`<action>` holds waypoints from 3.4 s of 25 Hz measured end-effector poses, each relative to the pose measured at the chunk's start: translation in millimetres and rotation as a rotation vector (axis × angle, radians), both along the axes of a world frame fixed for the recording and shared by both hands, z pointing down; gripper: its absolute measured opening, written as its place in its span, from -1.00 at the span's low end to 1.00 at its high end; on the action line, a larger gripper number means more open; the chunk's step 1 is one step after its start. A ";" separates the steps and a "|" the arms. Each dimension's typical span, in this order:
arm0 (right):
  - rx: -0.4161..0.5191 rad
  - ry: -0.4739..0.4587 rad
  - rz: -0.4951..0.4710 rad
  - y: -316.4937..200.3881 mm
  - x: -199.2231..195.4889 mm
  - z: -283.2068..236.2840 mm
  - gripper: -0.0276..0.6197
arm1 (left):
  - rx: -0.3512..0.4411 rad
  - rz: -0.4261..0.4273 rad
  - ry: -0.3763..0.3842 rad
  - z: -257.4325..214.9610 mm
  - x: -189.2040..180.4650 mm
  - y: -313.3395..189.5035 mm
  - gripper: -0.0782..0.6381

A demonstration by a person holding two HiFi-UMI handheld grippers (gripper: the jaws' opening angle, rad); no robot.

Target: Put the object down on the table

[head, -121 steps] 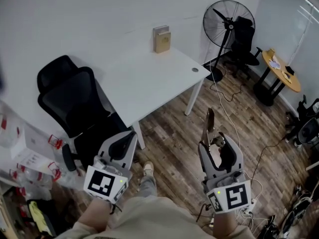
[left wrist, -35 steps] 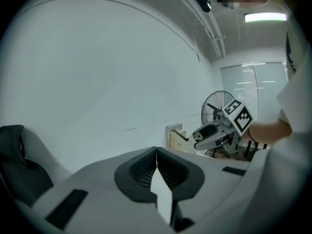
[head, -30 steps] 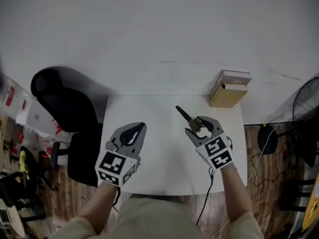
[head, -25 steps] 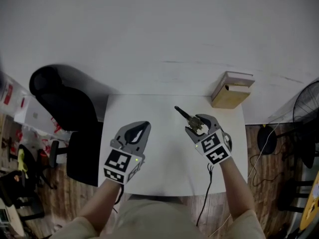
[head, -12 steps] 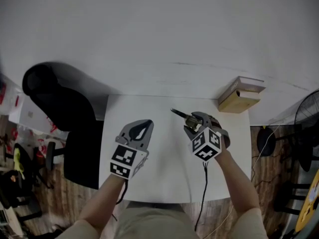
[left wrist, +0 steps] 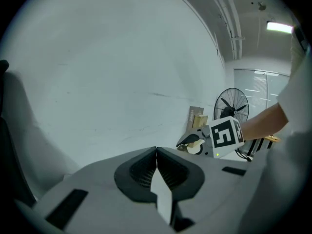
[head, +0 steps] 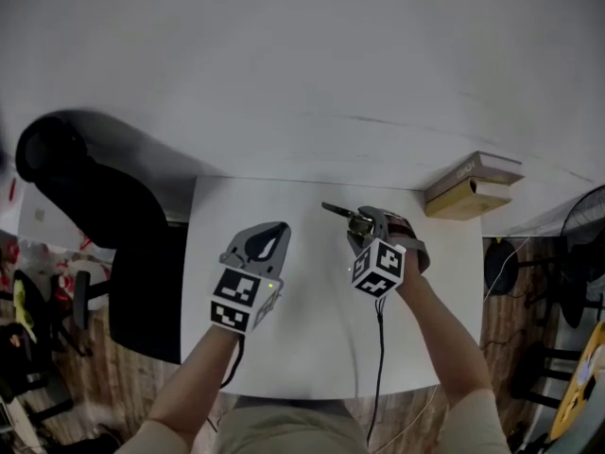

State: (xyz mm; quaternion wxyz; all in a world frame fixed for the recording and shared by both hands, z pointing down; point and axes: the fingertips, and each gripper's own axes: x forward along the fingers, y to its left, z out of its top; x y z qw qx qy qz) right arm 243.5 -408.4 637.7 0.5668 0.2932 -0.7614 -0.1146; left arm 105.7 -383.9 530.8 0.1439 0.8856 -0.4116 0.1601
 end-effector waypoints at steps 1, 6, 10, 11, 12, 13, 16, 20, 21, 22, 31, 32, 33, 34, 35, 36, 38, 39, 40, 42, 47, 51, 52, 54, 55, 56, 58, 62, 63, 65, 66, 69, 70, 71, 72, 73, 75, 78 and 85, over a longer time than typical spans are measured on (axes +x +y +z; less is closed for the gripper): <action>0.012 0.015 -0.008 -5.5 -0.3 4.9 -0.17 | -0.007 -0.004 0.002 5.7 -1.3 -3.3 -0.73; 0.077 0.091 -0.076 -29.5 -1.2 24.3 -0.17 | -0.018 -0.013 -0.009 24.6 -5.0 -14.7 -0.73; 0.091 0.120 -0.145 -39.3 -9.6 40.0 -0.17 | -0.042 -0.015 -0.010 39.2 -11.1 -19.7 -0.72; 0.095 0.128 -0.156 -41.7 -11.2 44.1 -0.17 | -0.048 -0.017 -0.010 42.5 -12.1 -20.8 -0.73; 0.098 0.134 -0.162 -44.0 -12.5 47.8 -0.17 | -0.054 -0.019 -0.012 45.7 -12.8 -21.4 -0.73; 0.099 0.135 -0.165 -45.9 -13.6 51.1 -0.17 | -0.059 -0.021 -0.013 48.9 -13.2 -21.6 -0.72; 0.085 0.131 -0.175 -49.7 -15.8 60.5 -0.17 | -0.067 -0.025 -0.014 57.3 -15.2 -21.6 -0.72; 0.065 0.144 -0.174 -55.6 -15.9 71.4 -0.16 | -0.080 -0.024 -0.002 58.1 -15.9 -20.7 -0.72; 0.066 0.151 -0.170 -57.8 -14.6 73.5 -0.16 | -0.082 -0.024 -0.003 59.2 -16.0 -19.8 -0.73; 0.069 0.156 -0.162 -60.4 -12.6 75.3 -0.16 | -0.083 -0.024 -0.002 59.6 -15.8 -19.2 -0.72; 0.016 0.109 -0.106 -70.5 -12.2 82.1 -0.07 | -0.087 -0.049 0.008 56.6 -24.4 -13.9 -0.73; 0.009 0.099 -0.094 -69.7 -12.1 81.8 -0.05 | -0.091 -0.050 0.009 56.5 -25.2 -12.9 -0.73; 0.000 0.087 -0.083 -68.3 -12.1 81.4 -0.03 | -0.097 -0.052 0.011 56.5 -26.1 -11.6 -0.73; -0.009 0.078 -0.074 -66.4 -12.2 80.8 0.00 | -0.102 -0.053 0.013 56.3 -26.9 -10.3 -0.72; -0.018 0.070 -0.067 -63.9 -12.5 80.4 0.02 | -0.103 -0.054 0.016 55.3 -27.3 -9.3 -0.73; -0.025 0.063 -0.062 -60.6 -13.4 79.9 0.03 | -0.100 -0.053 0.019 53.3 -27.4 -8.5 -0.72; -0.029 0.048 -0.052 -53.6 -16.1 78.2 0.04 | -0.092 -0.052 0.020 49.6 -28.1 -6.7 -0.72; -0.024 0.038 -0.042 -51.2 -17.3 75.6 0.04 | -0.094 -0.053 0.017 49.2 -29.2 -5.4 -0.72; -0.017 0.026 -0.030 -49.6 -18.2 71.8 0.04 | -0.097 -0.053 0.014 48.8 -30.4 -4.0 -0.73; -0.009 0.000 -0.006 -46.8 -19.4 62.5 0.04 | -0.094 -0.053 0.013 43.8 -31.8 -1.7 -0.73; 0.039 -0.049 0.039 -36.7 -20.8 27.2 0.00 | -0.070 -0.051 0.017 23.5 -35.7 5.9 -0.73; 0.086 -0.186 0.125 -20.6 -22.7 -15.2 -0.13 | -0.049 -0.050 0.028 4.2 -34.7 15.4 -0.73; 0.097 -0.225 0.147 -16.0 -23.1 -26.8 -0.15 | -0.043 -0.047 0.030 -0.7 -34.1 18.2 -0.73; 0.121 -0.302 0.187 -6.6 -24.1 -50.2 -0.21 | -0.029 -0.041 0.031 -10.9 -34.0 23.4 -0.73; 0.133 -0.339 0.205 -1.8 -24.4 -62.2 -0.25 | -0.022 -0.039 0.031 -16.1 -34.2 25.7 -0.73; 0.145 -0.379 0.222 3.1 -24.5 -74.4 -0.29 | -0.014 -0.037 0.030 -21.4 -34.6 28.2 -0.72; 0.165 -0.460 0.255 14.0 -24.6 -98.4 -0.39 | 0.003 -0.035 0.029 -32.1 -35.3 34.0 -0.73; 0.194 -0.587 0.310 42.1 -24.7 -139.6 -0.55 | 0.030 -0.027 0.053 -55.1 -36.3 49.5 -0.72; 0.208 -0.614 0.320 48.8 -24.4 -149.9 -0.55 | 0.042 -0.024 0.052 -61.2 -36.4 53.0 -0.73; 0.230 -0.672 0.337 61.4 -23.8 -169.6 -0.62 | 0.068 -0.013 0.040 -73.6 -35.7 59.6 -0.72; 0.235 -0.703 0.345 68.0 -23.7 -178.3 -0.65 | 0.079 -0.005 0.036 -79.6 -34.8 63.6 -0.72; 0.243 -0.803 0.376 89.4 -23.6 -200.5 -0.71 | 0.104 0.020 0.032 -96.8 -33.1 78.5 -0.72; 0.251 -0.841 0.391 96.5 -23.2 -207.6 -0.73 | 0.116 0.024 0.030 -102.7 -33.8 83.5 -0.72; 0.265 -0.879 0.406 103.3 -22.5 -215.2 -0.74 | 0.128 0.024 0.033 -108.9 -35.1 88.4 -0.73; 0.284 -0.914 0.419 109.8 -21.5 -222.9 -0.77 | 0.137 0.023 0.042 -115.2 -36.7 93.1 -0.72; 0.302 -0.943 0.429 116.1 -20.5 -230.3 -0.77 | 0.146 0.022 0.052 -121.2 -38.3 97.6 -0.72; 0.331 -0.990 0.440 127.6 -18.5 -244.4 -0.79 | 0.168 0.021 0.056 -131.5 -41.5 105.9 -0.73; 0.353 -1.039 0.434 144.8 -19.1 -263.5 -0.81 | 0.199 0.027 0.042 -143.6 -47.2 119.0 -0.73; 0.371 -1.112 0.419 184.4 -17.9 -292.7 -0.85 | 0.231 0.035 0.070 -172.0 -58.3 143.7 -0.72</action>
